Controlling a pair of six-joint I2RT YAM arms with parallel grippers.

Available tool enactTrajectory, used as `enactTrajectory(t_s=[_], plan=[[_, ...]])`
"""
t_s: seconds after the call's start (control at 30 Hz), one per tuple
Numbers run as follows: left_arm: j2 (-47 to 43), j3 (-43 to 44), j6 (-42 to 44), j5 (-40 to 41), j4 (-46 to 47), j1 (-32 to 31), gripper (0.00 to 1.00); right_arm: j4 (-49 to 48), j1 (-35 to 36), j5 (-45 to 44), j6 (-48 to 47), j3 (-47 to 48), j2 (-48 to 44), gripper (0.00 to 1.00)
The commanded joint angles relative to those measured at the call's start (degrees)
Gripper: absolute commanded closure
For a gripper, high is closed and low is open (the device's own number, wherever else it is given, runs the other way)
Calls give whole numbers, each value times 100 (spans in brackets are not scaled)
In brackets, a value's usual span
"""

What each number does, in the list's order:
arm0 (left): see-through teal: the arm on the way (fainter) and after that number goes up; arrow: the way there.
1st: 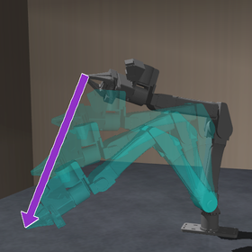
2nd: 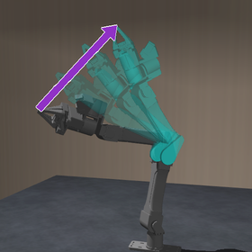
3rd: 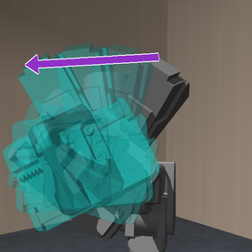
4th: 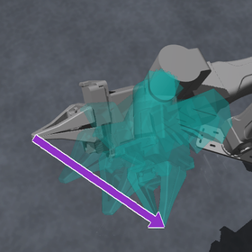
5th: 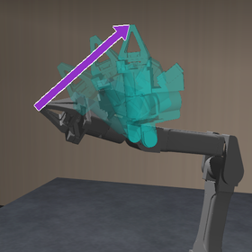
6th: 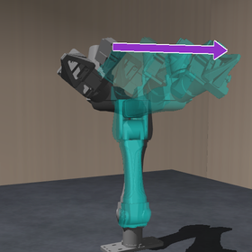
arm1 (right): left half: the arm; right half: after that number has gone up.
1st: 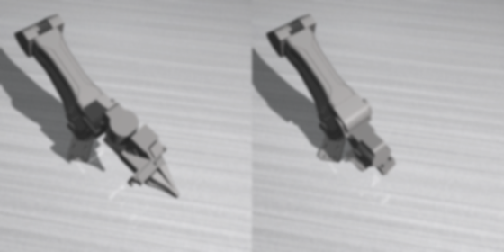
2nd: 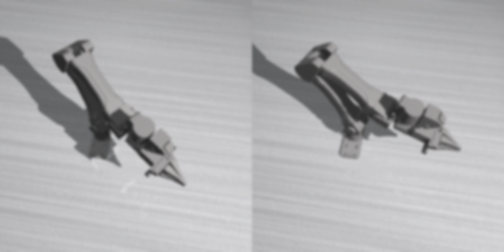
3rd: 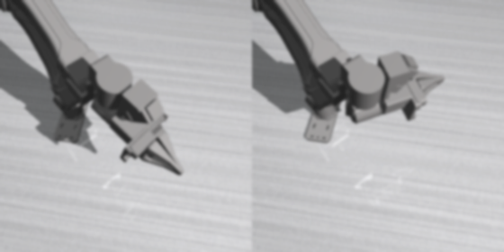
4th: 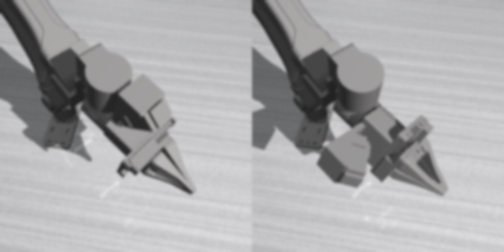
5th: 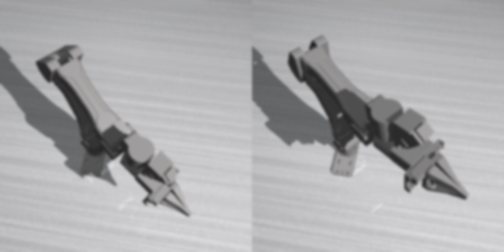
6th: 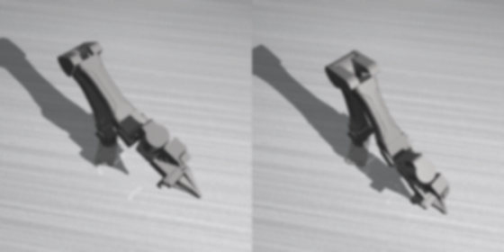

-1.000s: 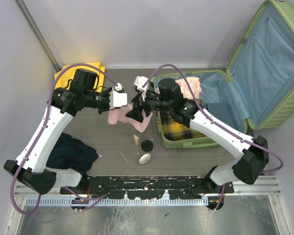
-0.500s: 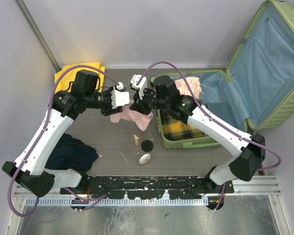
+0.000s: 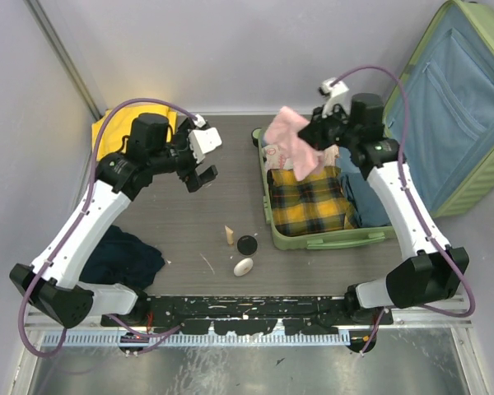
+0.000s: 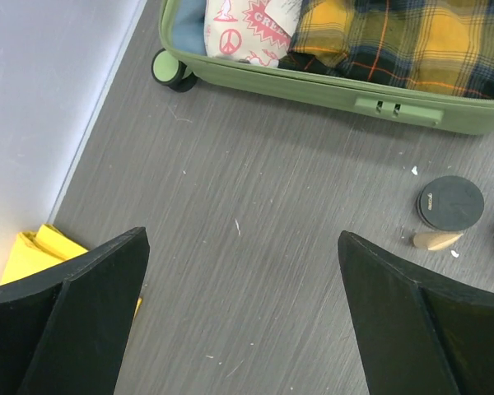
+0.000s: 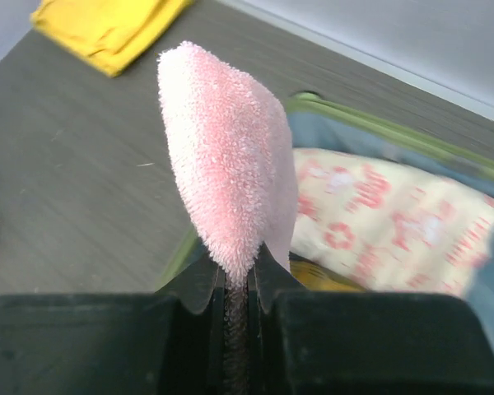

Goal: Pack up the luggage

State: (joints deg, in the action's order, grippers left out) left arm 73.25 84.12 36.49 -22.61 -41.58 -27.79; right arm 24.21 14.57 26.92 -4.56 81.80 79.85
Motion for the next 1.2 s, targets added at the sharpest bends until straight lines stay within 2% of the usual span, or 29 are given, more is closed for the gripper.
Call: enactTrajectory(t_s=[0.0, 0.27, 0.4, 0.53, 0.87, 0.97, 1.17], plan=[[198, -4, -504, 92, 578, 2, 2, -231, -1041, 453, 337, -93, -343, 99], [354, 16, -553, -13, 569, 2, 2, -1377, -2542, 927, 1050, -418, 465, 99], [376, 4, -483, -20, 428, 1, 2, -2097, -2914, 1078, 1693, -477, 1074, 99], [345, -63, -377, 35, 316, -3, 2, -2303, -3162, 1068, 1868, -384, 1705, 99], [256, -223, -260, 167, 243, 1, 2, -2253, -3197, -34, 521, -72, 2576, 99], [285, -214, -249, 177, 238, -1, 2, -2244, -3197, -41, 290, 36, 2822, 93], [377, -220, -284, 403, 221, -3, 2, -2336, -3008, -532, -311, 39, 2904, 69]])
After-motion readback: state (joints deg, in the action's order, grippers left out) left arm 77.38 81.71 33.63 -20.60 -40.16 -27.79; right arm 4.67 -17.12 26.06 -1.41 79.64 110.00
